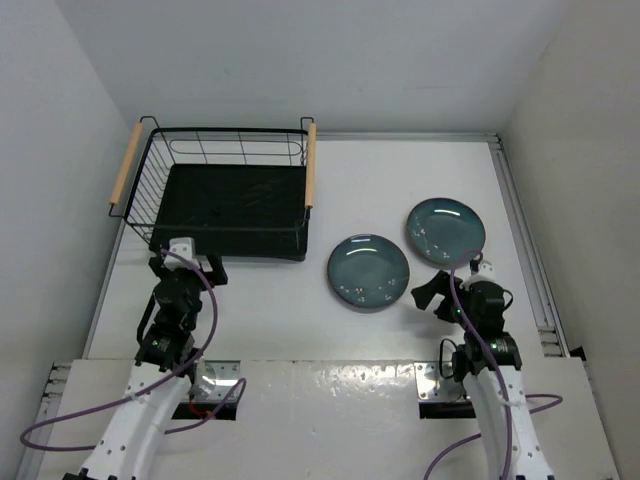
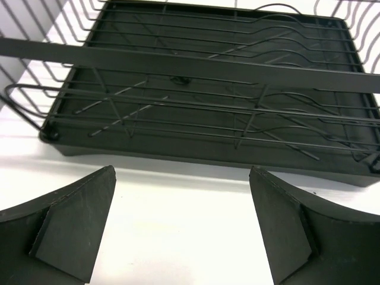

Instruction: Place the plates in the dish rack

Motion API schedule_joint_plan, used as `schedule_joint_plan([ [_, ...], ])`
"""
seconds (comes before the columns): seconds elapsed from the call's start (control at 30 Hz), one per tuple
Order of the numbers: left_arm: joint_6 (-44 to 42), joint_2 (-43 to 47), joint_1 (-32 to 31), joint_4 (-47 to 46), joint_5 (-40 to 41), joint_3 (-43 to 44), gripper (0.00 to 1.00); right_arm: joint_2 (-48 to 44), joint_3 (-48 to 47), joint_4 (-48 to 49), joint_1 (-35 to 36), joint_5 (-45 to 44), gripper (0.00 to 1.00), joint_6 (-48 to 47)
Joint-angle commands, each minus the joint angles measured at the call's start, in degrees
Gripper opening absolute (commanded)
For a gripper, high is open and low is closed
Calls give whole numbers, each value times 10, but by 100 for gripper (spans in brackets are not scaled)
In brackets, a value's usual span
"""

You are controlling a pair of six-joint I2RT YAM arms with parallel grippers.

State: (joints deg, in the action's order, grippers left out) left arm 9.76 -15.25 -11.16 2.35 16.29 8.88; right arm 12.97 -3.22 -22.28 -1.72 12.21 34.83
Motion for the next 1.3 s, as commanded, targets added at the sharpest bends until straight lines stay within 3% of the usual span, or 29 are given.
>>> schedule_joint_plan([
  [0.0, 18, 4, 4, -4, 36, 32, 100, 24, -30, -9, 3, -35, 99, 24],
  [0.07, 19, 12, 4, 8, 56, 51, 100, 37, -49, -38, 4, -100, 99, 50],
  [0.1, -2, 12, 4, 17, 49, 62, 100, 48, -62, -52, 3, -157, 99, 113],
  [0.13, -75, 20, 4, 11, 31, 72, 100, 61, -95, -57, 3, -177, 99, 117],
  [0.17, -135, 28, 4, 5, -44, 104, 100, 70, -106, -40, 2, -157, 99, 82],
  [0.2, -309, 35, 4, 44, -98, 135, 100, 111, -145, 19, 2, -126, 99, 71],
  [0.23, -311, 35, 4, 72, -170, 173, 100, 135, -145, 20, 2, -109, 99, 67],
  [0.27, -424, 35, 4, 72, -233, 214, 100, 164, -183, 49, 0, -98, 99, 64],
  [0.33, -399, 35, 4, 18, -221, 247, 100, 319, -279, 43, -22, -30, 99, 32],
  [0.37, -409, 21, 4, 18, -221, 265, 100, 356, -399, 11, -29, -17, 99, 24],
  [0.43, -449, -37, 4, 28, -228, 328, 100, 495, -471, -47, -47, 7, 99, 15],
  [0.47, -449, -63, 4, 45, -211, 354, 100, 537, -528, -56, -84, 9, 93, 18],
  [0.5, -432, -92, 4, 58, -190, 382, 100, 553, -538, -65, -97, 9, 77, 23],
  [0.6, -397, -225, 4, 184, -109, 517, 100, 599, -542, -70, -152, -28, 60, 47],
  [0.67, -382, -308, 4, 258, -97, 600, 100, 609, -511, -48, -160, -69, 68, 45],
  [0.7, -366, -328, 4, 310, -107, 624, 100, 611, -485, -19, -169, -78, 79, 41],
  [0.83, -324, -355, 4, 334, -165, 616, 100, 611, -408, 65, -201, -113, 91, 71],
  [1.03, -278, -394, 4, 329, -223, 616, 100, 694, -370, 158, -267, 32, 93, 90],
  [1.27, -265, -443, 10, 318, -217, 629, 100, 798, -380, 208, -267, 68, 74, 120],
])
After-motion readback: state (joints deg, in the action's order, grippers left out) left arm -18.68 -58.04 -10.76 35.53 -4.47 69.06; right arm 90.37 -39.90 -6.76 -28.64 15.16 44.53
